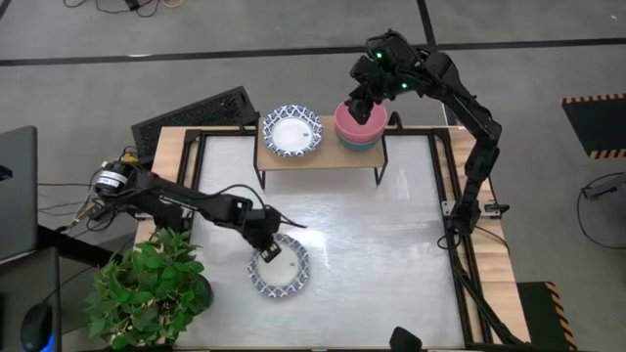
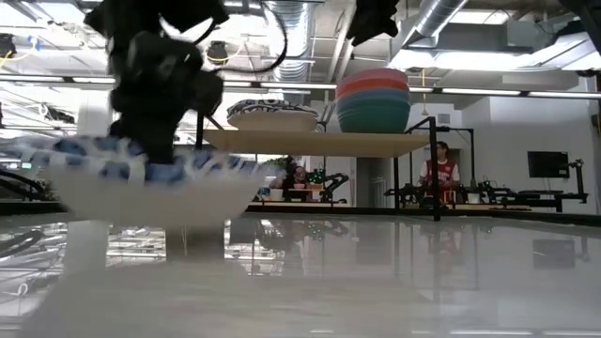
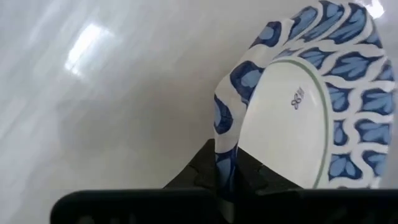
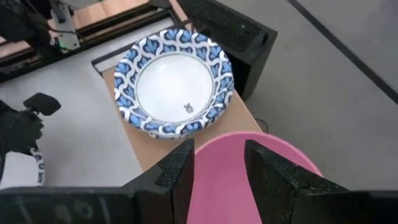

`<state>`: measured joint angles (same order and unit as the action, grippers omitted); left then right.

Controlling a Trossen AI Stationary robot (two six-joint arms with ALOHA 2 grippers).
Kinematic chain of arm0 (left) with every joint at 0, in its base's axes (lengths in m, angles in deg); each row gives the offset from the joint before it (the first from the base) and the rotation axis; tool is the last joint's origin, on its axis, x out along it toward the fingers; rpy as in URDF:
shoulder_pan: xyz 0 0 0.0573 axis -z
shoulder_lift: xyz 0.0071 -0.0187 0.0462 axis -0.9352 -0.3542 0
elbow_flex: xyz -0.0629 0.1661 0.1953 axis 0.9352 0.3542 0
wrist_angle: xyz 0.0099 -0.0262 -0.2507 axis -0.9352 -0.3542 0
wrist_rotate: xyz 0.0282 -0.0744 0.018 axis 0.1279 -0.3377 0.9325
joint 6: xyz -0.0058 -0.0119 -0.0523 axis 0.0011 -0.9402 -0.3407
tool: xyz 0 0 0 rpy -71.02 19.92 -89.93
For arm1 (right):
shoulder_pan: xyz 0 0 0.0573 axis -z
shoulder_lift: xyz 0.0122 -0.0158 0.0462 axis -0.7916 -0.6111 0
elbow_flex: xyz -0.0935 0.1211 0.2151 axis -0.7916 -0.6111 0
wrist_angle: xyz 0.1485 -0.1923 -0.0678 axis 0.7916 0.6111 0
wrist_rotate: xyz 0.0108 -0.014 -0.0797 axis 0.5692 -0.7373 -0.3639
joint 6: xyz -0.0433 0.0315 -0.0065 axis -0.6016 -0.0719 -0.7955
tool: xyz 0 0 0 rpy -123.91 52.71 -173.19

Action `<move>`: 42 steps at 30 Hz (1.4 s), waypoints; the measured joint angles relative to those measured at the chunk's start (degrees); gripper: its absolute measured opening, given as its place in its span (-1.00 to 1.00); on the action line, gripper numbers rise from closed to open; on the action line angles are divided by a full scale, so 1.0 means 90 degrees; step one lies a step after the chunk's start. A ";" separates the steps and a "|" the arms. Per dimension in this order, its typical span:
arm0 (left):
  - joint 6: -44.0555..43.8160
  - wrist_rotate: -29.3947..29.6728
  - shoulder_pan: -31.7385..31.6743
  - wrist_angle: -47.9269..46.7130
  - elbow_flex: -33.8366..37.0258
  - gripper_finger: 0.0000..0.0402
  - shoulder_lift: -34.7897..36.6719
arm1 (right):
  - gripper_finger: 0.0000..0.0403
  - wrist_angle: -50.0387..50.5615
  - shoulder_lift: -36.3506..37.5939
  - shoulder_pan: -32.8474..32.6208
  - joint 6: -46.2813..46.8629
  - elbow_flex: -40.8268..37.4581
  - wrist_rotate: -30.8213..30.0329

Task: Place and stack bowls onto a shelf
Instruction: Stack the blue patterned bowl on top of the blue patterned bowls on the shelf

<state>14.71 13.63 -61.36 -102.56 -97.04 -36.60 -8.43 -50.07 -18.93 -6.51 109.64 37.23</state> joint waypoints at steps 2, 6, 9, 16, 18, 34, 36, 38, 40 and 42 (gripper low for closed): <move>0.0168 0.0052 -0.0081 -0.0002 -0.0236 -1.00 -0.0002 | -0.18 0.0095 0.0028 0.0063 0.0000 0.0000 0.0002; 0.0432 0.0342 -0.0285 -0.0275 -0.0724 -1.00 -0.0002 | -0.18 0.0278 0.0064 0.0174 0.0000 0.0007 -0.0008; 0.0633 0.0584 -0.0444 -0.0651 -0.1058 -1.00 -0.0002 | -0.18 0.0500 0.0126 0.0340 0.0000 0.0005 0.0000; 0.1274 0.1018 -0.0806 -0.1294 -0.1810 -1.00 -0.0002 | -0.18 0.0582 0.0263 0.0440 0.0049 0.0009 0.0002; 0.1486 0.1103 -0.0909 -0.1449 -0.2028 -1.00 -0.0002 | -0.18 0.0580 0.0311 0.0404 0.0053 0.0014 0.0000; 0.3264 0.2415 -0.1856 -0.3037 -0.3993 -1.00 -0.0002 | -0.18 0.0559 0.0432 0.0277 0.0085 0.0002 0.0014; 0.3311 0.2747 -0.2013 -0.3011 -0.4291 -1.00 -0.0002 | -0.18 0.0529 0.0432 0.0228 0.0215 0.0002 0.0016; 0.3316 0.3113 -0.2141 -0.2982 -0.4614 -1.00 -0.0002 | -0.18 0.0463 0.0432 0.0150 0.0269 0.0002 0.0019; 0.3316 0.3476 -0.2234 -0.2933 -0.4956 -1.00 -0.0004 | -0.18 0.0363 0.0432 0.0046 0.0277 0.0002 0.0018; 0.3360 0.3829 -0.2312 -0.2939 -0.5286 -1.00 -0.0004 | -0.18 0.0212 0.0432 -0.0079 0.0289 0.0002 0.0014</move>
<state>44.95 48.09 -82.16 -129.01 -144.62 -36.63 -6.53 -46.18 -19.64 -3.91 109.67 37.36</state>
